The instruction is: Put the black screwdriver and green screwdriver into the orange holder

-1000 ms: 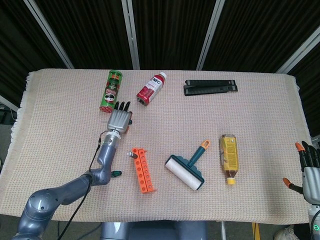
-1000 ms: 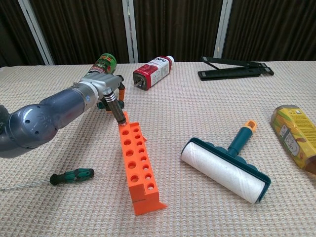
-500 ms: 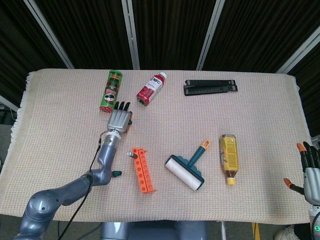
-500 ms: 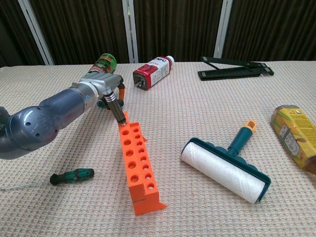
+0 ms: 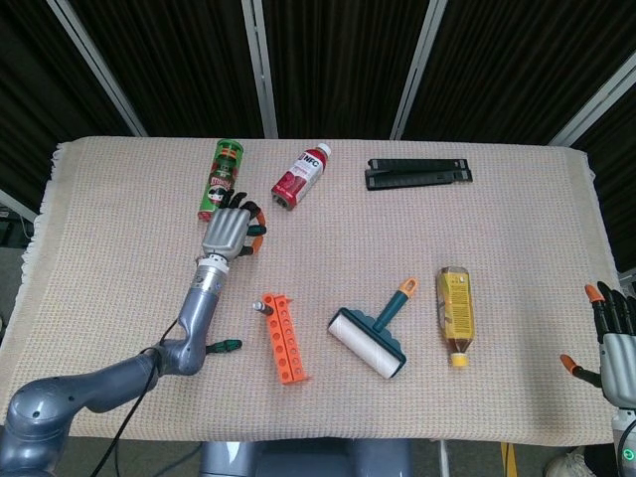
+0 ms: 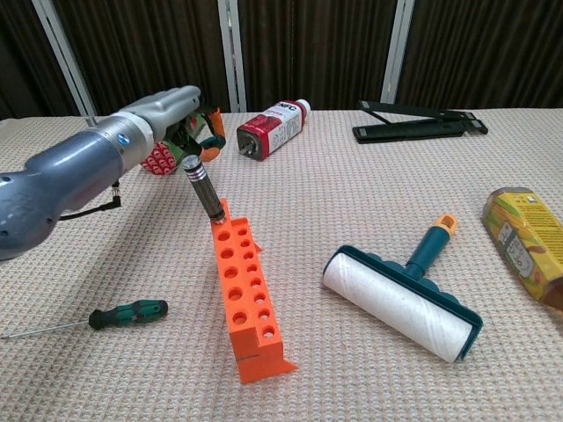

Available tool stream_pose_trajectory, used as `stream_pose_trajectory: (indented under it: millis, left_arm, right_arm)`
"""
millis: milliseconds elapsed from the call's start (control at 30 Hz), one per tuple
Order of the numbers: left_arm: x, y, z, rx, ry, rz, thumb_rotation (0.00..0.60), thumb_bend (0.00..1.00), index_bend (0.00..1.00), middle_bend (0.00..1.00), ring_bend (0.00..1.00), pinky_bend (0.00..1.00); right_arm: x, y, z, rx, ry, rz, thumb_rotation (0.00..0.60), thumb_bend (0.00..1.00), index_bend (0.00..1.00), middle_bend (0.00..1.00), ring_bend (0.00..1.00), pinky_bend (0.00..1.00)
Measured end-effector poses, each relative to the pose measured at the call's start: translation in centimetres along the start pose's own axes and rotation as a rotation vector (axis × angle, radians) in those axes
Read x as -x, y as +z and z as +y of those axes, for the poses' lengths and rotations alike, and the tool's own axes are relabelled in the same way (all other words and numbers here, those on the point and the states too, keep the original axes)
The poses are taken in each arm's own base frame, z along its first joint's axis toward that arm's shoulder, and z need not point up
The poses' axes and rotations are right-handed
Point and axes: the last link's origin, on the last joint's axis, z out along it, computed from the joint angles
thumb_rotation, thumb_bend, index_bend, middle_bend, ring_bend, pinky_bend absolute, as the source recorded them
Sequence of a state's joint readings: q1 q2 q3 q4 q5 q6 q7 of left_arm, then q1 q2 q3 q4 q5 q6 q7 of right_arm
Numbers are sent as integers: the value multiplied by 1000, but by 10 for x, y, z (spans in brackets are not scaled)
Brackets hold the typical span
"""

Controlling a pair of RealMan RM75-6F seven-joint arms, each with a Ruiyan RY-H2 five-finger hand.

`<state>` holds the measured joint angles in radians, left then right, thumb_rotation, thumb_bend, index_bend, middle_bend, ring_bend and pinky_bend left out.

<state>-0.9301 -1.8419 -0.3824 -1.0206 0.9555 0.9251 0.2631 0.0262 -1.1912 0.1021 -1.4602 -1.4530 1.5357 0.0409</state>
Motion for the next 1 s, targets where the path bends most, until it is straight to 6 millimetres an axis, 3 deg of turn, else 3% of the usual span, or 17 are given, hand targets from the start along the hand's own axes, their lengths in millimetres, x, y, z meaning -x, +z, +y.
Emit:
stream_pose_trajectory:
  millis: [367, 733, 1000]
  left_arm:
    - [-69, -56, -4, 149, -346, 66, 600, 569, 714, 408, 214, 107]
    - [-108, -100, -8, 260, -741, 36, 600, 576, 696, 414, 227, 118]
    - [-127, -127, 5, 389, -1064, -74, 600, 586, 693, 411, 225, 119]
  right_arm:
    - [3, -1, -7, -32, 0, -5, 600, 0, 18, 14, 0, 0]
    - [4, -5, -11, -48, -1, -7, 600, 0, 18, 14, 0, 0]
    - [4, -6, -11, -49, 3, -5, 600, 0, 18, 15, 0, 0]
